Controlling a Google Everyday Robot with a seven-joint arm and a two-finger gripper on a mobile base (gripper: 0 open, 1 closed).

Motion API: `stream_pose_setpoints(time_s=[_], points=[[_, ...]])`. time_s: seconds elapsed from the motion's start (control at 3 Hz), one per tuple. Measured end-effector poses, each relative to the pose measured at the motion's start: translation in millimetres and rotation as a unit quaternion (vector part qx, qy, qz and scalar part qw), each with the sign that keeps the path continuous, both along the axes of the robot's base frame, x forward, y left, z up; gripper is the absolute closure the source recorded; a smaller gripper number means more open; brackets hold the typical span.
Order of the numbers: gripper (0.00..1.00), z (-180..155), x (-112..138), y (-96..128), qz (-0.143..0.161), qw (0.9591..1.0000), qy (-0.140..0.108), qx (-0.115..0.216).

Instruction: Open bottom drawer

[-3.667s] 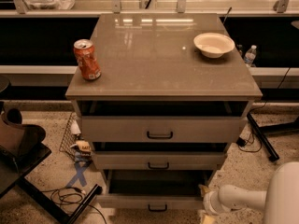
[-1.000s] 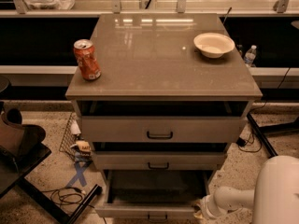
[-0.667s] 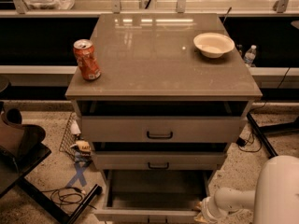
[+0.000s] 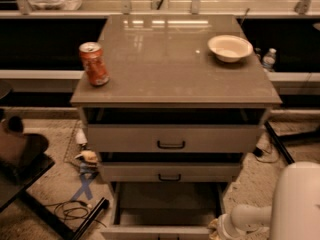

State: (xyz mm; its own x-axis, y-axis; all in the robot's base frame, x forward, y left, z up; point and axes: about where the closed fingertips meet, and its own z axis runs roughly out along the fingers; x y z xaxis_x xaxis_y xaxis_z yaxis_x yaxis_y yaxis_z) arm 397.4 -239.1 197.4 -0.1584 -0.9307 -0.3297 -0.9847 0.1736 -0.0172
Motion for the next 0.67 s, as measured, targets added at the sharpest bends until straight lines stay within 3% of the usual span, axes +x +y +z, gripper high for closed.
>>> stream_pose_setpoints(time_s=[0.67], points=[[1.00,4.2,-15.0,-4.4,-0.009,0.9999,0.009,-0.009]])
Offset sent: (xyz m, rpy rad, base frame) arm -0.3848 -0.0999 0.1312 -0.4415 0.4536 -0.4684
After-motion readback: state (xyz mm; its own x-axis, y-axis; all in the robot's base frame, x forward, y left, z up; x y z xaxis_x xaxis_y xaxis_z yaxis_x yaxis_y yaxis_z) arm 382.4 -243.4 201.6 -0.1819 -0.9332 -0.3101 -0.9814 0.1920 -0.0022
